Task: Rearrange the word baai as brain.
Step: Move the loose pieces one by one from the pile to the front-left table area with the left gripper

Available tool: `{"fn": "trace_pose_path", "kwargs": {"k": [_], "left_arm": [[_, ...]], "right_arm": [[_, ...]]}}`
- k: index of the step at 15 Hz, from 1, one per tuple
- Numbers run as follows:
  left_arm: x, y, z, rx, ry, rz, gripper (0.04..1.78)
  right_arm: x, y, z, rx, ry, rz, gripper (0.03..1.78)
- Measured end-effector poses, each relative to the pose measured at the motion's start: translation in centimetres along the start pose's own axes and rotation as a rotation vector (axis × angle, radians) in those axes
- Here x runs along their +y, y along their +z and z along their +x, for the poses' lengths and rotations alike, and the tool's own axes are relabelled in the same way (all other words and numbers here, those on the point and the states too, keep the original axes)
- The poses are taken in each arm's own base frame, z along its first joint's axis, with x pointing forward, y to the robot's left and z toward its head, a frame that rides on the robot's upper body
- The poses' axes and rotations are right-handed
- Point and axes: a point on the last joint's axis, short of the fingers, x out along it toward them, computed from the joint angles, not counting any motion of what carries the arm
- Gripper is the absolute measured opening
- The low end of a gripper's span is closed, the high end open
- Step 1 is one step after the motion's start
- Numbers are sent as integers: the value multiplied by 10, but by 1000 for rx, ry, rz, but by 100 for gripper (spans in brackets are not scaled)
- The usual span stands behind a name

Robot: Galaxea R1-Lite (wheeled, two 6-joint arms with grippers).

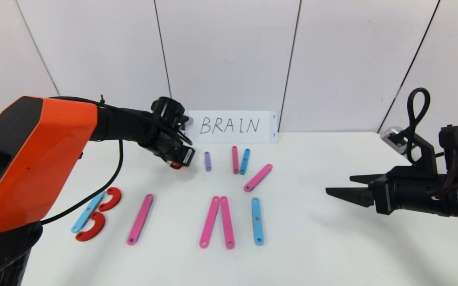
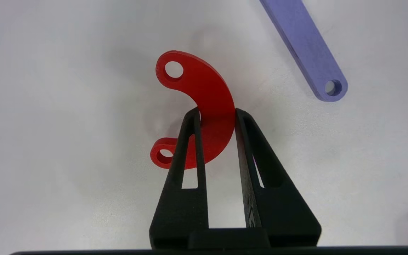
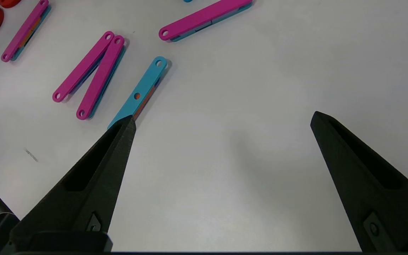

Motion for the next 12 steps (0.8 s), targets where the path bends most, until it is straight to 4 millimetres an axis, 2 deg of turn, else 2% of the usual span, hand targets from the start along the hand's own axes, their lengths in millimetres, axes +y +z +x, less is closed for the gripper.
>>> {"fn": "trace_pose_path", "kwargs": {"k": [8, 12], "left_arm": [[-8, -6, -25, 62, 28, 3, 30], [-20, -14, -46, 192, 104, -110, 30]], "right_arm": [[0, 0, 0, 0, 0, -1, 173], [1, -1, 0, 4, 2, 0, 173]]}}
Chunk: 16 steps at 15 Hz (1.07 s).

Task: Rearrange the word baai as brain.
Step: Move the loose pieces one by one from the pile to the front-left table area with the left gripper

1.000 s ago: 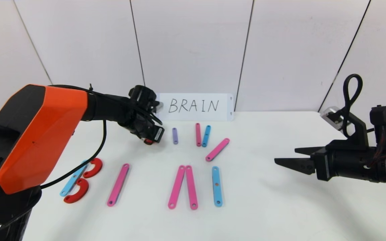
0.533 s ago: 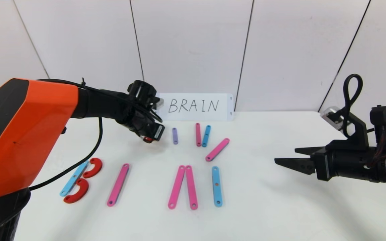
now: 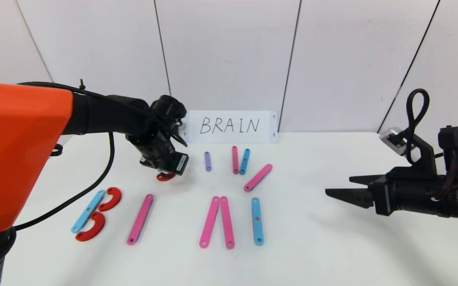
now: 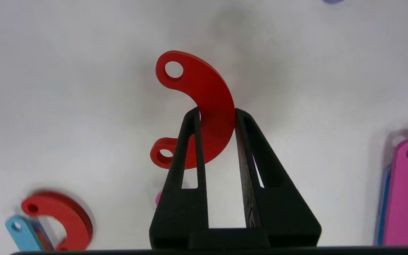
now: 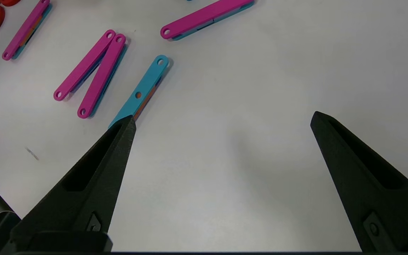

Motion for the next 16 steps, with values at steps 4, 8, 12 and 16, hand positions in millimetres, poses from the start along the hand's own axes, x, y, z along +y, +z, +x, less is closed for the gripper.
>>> {"fn": "trace_pose_path", "kwargs": {"k": [4, 8, 12, 16], "left_arm": [[-8, -11, -13, 102, 35, -143, 30], [-13, -16, -12, 159, 54, -241, 30], [-16, -18, 1, 188, 66, -302, 30], [-18, -19, 9, 209, 76, -338, 30]], "right_arm": [[1, -1, 1, 5, -8, -3, 173], [1, -1, 2, 7, -7, -3, 173], [1, -1, 2, 8, -7, -2, 173], [1, -1, 3, 10, -7, -1, 173]]}}
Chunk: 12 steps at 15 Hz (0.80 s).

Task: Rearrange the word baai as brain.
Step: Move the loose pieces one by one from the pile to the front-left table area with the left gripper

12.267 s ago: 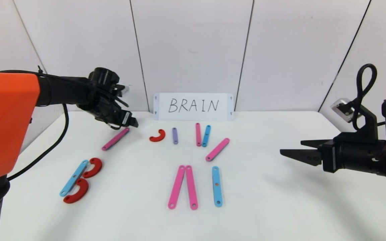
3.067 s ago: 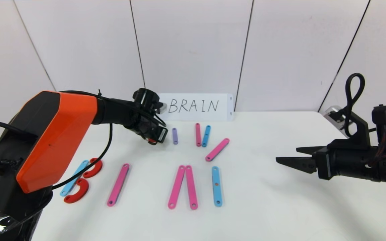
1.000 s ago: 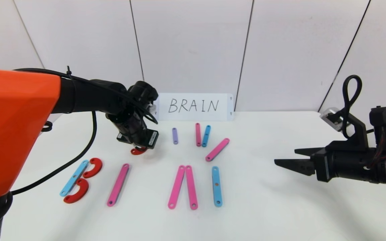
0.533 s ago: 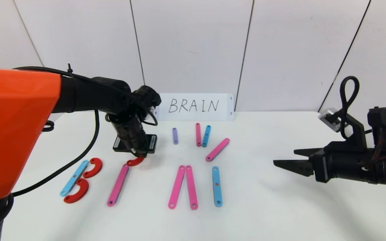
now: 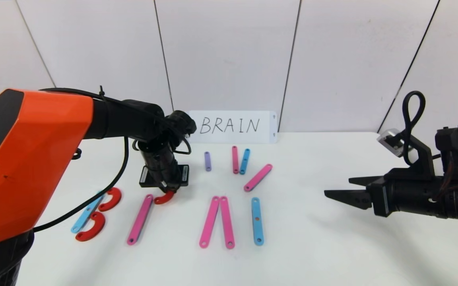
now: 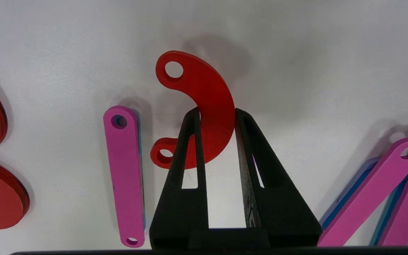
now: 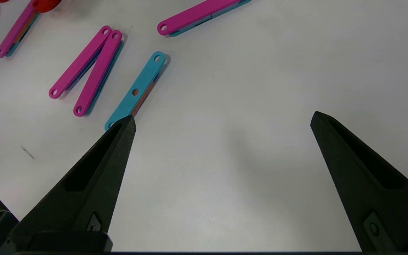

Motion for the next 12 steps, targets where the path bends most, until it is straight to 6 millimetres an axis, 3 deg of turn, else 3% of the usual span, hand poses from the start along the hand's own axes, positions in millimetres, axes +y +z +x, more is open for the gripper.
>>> {"fn": "trace_pose_path", "kwargs": {"k": [12], "left_arm": [[-4, -10, 7, 65, 25, -19, 30]], "right_arm": [[1, -1, 4, 13, 7, 0, 173]]}}
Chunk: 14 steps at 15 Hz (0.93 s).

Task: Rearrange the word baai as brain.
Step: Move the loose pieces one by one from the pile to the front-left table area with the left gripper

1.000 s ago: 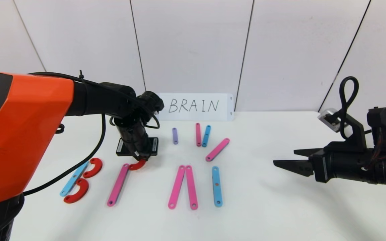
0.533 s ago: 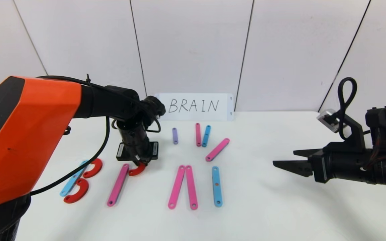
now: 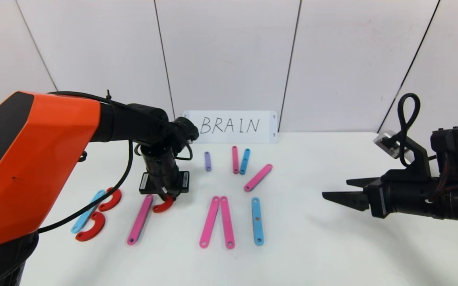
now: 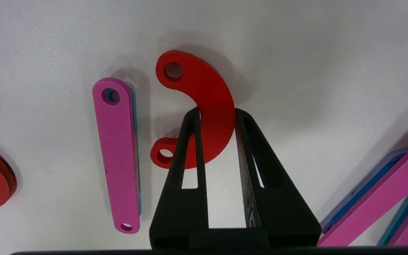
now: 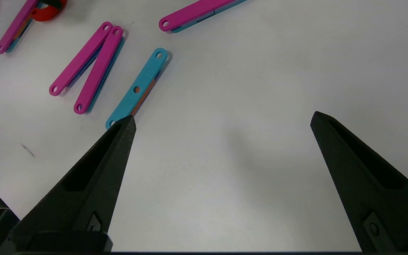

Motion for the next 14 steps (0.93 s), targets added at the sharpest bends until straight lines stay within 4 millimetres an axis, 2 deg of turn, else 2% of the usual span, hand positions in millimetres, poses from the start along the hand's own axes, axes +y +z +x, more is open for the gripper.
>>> {"fn": "trace_pose_path", "kwargs": {"k": [3, 5, 7, 11, 14], "left_arm": [[-2, -1, 0, 0, 2, 7, 33], [-2, -2, 0, 0, 4, 7, 46], [-2, -2, 0, 0, 4, 8, 70], [-2, -1, -1, -7, -2, 8, 138], [-7, 0, -6, -29, -26, 14, 167]], "right_arm": [[0, 0, 0, 0, 0, 1, 173], [0, 0, 0, 0, 0, 0, 173], [0, 0, 0, 0, 0, 0, 173], [0, 0, 0, 0, 0, 0, 173], [0, 0, 0, 0, -1, 1, 173]]}}
